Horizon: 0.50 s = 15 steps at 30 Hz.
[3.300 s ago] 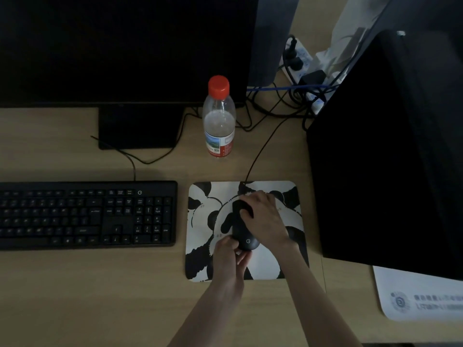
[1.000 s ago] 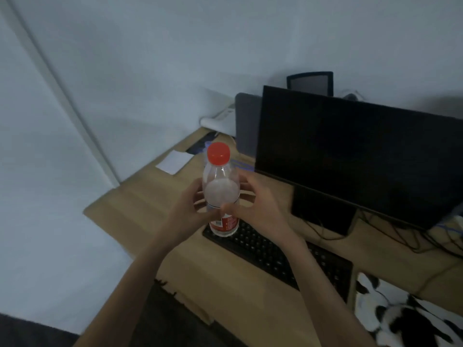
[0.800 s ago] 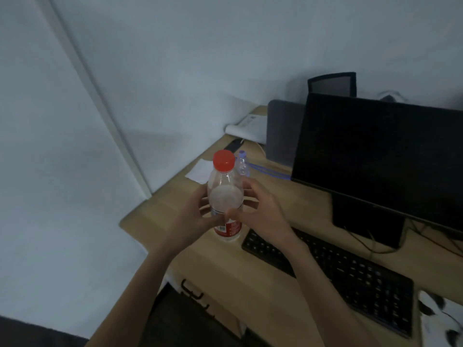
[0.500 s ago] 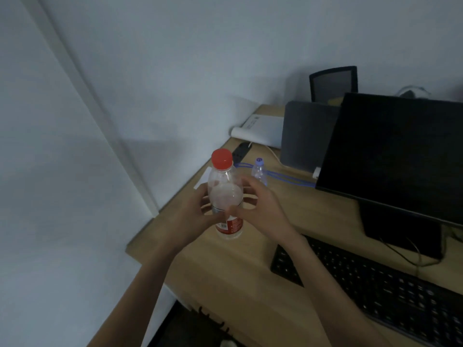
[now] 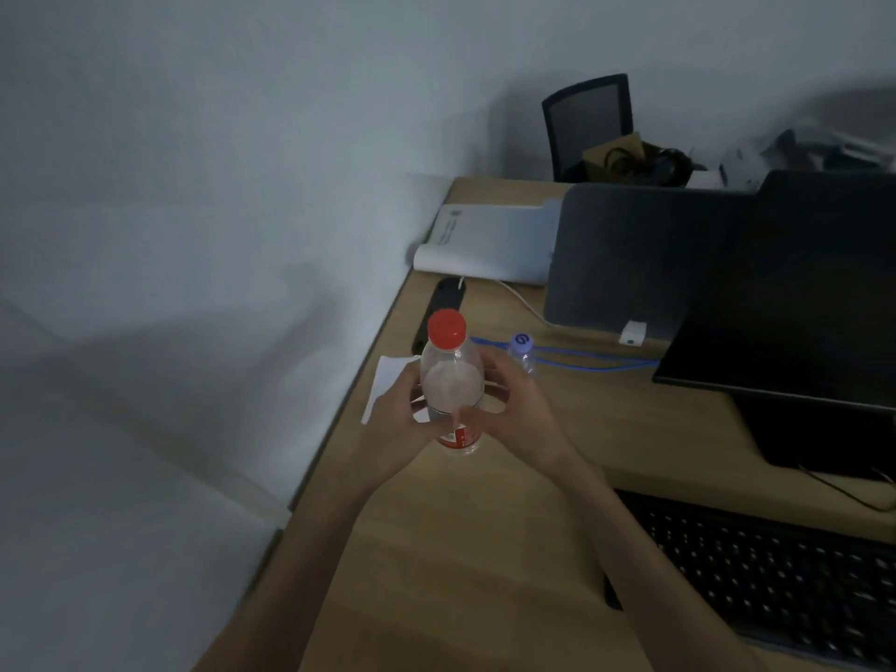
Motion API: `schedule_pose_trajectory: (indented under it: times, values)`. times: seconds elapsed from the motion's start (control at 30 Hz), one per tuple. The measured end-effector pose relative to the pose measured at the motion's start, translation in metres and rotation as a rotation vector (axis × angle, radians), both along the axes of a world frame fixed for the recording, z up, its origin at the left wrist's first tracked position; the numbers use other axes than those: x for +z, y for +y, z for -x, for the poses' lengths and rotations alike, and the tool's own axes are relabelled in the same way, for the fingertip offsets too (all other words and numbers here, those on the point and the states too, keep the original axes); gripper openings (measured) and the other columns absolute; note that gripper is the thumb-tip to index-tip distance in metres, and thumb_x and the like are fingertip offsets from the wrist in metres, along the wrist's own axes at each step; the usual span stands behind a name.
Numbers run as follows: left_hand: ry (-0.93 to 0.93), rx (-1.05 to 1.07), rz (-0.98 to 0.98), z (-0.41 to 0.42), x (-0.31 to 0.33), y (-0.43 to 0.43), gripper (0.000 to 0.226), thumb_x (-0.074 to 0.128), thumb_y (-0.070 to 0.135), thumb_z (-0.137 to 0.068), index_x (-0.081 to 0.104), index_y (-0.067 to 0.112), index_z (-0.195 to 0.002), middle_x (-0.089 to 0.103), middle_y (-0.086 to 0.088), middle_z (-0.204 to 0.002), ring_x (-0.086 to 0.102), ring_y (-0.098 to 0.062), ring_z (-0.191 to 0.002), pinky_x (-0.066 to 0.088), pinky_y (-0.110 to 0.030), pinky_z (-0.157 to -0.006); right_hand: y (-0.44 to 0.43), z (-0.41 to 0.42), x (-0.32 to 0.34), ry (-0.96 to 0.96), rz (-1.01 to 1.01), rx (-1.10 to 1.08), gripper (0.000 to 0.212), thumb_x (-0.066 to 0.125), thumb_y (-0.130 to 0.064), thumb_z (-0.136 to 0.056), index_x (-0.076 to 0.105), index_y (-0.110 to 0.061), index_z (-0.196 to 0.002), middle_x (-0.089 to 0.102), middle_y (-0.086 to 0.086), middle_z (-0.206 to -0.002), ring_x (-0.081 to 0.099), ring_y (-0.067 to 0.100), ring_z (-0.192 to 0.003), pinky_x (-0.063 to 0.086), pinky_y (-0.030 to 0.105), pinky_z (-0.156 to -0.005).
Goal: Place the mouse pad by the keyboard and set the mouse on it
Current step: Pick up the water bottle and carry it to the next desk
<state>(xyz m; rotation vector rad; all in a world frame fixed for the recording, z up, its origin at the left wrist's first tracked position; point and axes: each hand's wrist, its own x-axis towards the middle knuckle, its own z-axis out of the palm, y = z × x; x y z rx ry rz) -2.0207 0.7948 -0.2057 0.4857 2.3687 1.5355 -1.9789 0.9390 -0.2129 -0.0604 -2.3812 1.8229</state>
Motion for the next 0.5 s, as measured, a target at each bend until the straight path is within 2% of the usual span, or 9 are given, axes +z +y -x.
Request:
schedule_pose_trajectory:
  times: [0.13,0.2,0.27,0.33,0.4,0.5]
  values:
    - [-0.036,-0.064,0.014,0.039,-0.022,0.002,0.060,0.073,0.006,-0.069,0.043,0.005,-0.121,0.058,-0.011,-0.121,0.056,-0.025,-0.114,0.046,-0.034,-0.097,-0.004,0.029,-0.021,-0.025,-0.011,-0.103,0.055,0.074,-0.005,-0.067,0.051,-0.018,-0.115,0.060,0.001,-0.113,0.057,0.012,-0.106,0.046,0.021,-0.093]
    - [-0.056,-0.072,0.020,0.055,-0.035,0.004,0.061,0.074,0.009,-0.068,0.044,0.005,-0.121,0.059,-0.013,-0.123,0.056,-0.025,-0.114,0.046,-0.034,-0.096,-0.006,0.041,-0.031,-0.061,0.007,-0.151,0.055,0.073,-0.003,-0.067,0.050,-0.025,-0.111,0.060,-0.006,-0.107,0.057,0.008,-0.103,0.046,0.018,-0.091]
    - [-0.064,-0.097,0.032,0.071,-0.048,0.008,0.062,0.075,0.012,-0.068,0.045,0.006,-0.122,0.060,-0.014,-0.123,0.056,-0.025,-0.114,0.047,-0.032,-0.094,-0.008,0.054,-0.042,-0.089,0.010,-0.196,0.057,0.073,-0.003,-0.067,0.048,-0.028,-0.112,0.057,-0.016,-0.104,0.057,0.009,-0.103,0.046,0.022,-0.092]
    - [-0.086,-0.109,0.037,0.086,-0.059,0.014,0.061,0.075,0.012,-0.069,0.046,0.006,-0.122,0.060,-0.013,-0.123,0.056,-0.023,-0.114,0.046,-0.026,-0.090,-0.007,0.066,-0.054,-0.112,0.024,-0.241,0.057,0.073,-0.002,-0.067,0.049,-0.021,-0.115,0.056,-0.017,-0.102,0.057,0.012,-0.103,0.046,0.023,-0.092]
    - [-0.095,-0.125,0.024,0.100,-0.069,0.021,0.060,0.074,0.010,-0.069,0.047,0.007,-0.123,0.060,-0.013,-0.123,0.056,-0.019,-0.111,0.044,-0.019,-0.086,-0.005,0.077,-0.063,-0.133,0.023,-0.279,0.055,0.073,-0.003,-0.068,0.050,-0.014,-0.117,0.056,-0.016,-0.101,0.057,0.011,-0.102,0.045,0.017,-0.088]
    - [-0.085,-0.160,0.001,0.118,-0.084,0.028,0.062,0.074,0.010,-0.069,0.046,0.007,-0.124,0.060,-0.012,-0.123,0.056,-0.016,-0.109,0.043,-0.021,-0.091,-0.001,0.092,-0.074,-0.146,0.019,-0.320,0.053,0.071,-0.002,-0.070,0.050,-0.011,-0.117,0.057,-0.012,-0.100,0.057,0.007,-0.098,0.046,0.009,-0.081]
